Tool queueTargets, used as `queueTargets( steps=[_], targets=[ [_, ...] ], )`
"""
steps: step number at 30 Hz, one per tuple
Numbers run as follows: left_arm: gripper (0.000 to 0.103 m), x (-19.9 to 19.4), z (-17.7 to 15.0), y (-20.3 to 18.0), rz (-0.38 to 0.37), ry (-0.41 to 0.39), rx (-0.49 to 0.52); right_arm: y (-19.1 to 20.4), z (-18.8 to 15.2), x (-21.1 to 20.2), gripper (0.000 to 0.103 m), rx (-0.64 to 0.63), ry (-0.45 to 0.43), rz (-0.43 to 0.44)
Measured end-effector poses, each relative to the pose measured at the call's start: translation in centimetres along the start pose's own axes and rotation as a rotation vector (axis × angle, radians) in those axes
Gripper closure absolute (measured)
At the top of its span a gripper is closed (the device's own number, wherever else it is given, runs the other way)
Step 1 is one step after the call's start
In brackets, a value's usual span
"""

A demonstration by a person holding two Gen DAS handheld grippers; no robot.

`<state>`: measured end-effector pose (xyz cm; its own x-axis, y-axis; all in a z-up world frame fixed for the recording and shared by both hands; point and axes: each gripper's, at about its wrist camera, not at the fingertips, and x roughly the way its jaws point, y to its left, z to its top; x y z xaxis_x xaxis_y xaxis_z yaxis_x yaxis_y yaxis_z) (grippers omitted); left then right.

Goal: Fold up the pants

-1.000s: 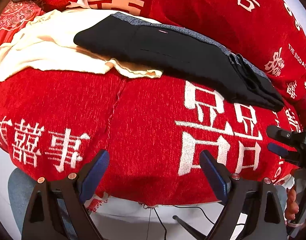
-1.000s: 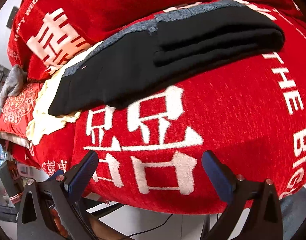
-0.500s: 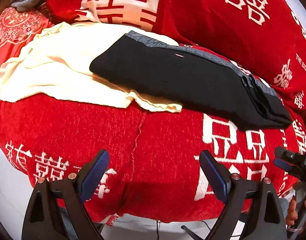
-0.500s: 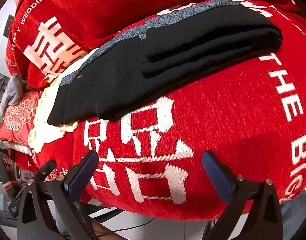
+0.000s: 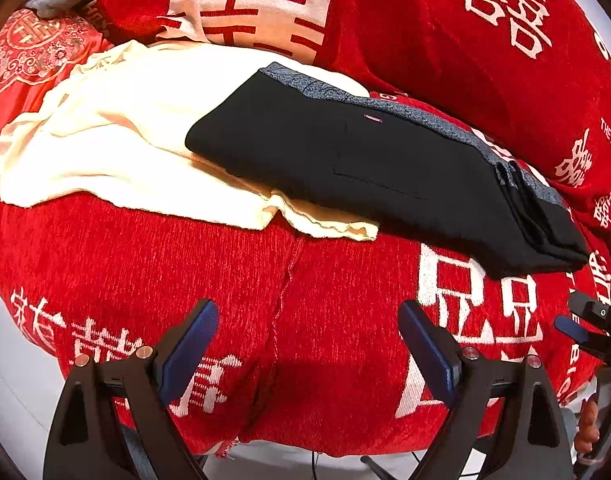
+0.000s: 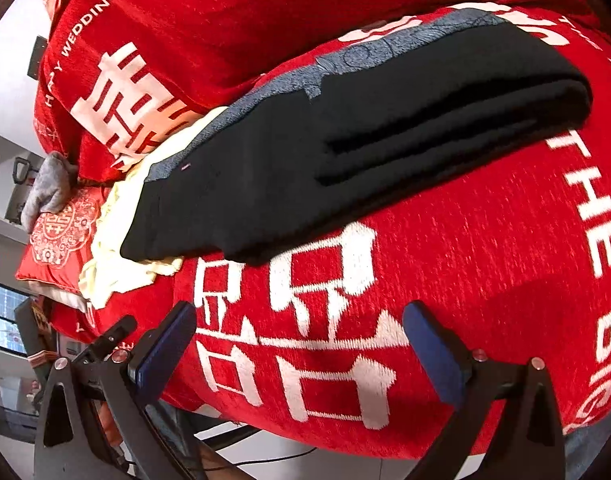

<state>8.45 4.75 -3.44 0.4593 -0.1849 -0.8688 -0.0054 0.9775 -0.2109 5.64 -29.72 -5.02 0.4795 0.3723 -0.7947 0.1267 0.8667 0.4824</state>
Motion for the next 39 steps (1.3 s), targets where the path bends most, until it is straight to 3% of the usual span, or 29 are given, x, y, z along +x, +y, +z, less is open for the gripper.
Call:
queueTargets(
  steps=[8,18,22,26,32,39],
  targets=[
    [0.011,0.0,1.0,0.2,-0.014,-0.007,-0.009,0.4,0.7,-0.1,0.000,-0.032,-0.012,-0.006],
    [0.011,1.9,5.2,1.5,-0.138,-0.005,-0.088,1.5,3.1,-0.7,0.000,-0.086,-0.040,-0.026],
    [0.011,2.8,6.3,2.3,-0.166,-0.058,-0.145,2.0,3.6,0.6,0.000,-0.091,-0.020,-0.011],
    [0.011,4.9,7.6,3.7,-0.264,-0.035,-0.240,2.4,3.4,2.0,0.000,-0.106,0.010,-0.003],
    [0.011,7.1,8.8,4.4,-0.330,-0.019,-0.312,2.7,3.6,3.5,0.000,-0.108,0.045,0.012],
    [0.011,6.1,8.9,4.1,-0.387,-0.069,-0.297,3.2,3.9,4.5,0.000,-0.116,0.065,0.026]
  ],
)
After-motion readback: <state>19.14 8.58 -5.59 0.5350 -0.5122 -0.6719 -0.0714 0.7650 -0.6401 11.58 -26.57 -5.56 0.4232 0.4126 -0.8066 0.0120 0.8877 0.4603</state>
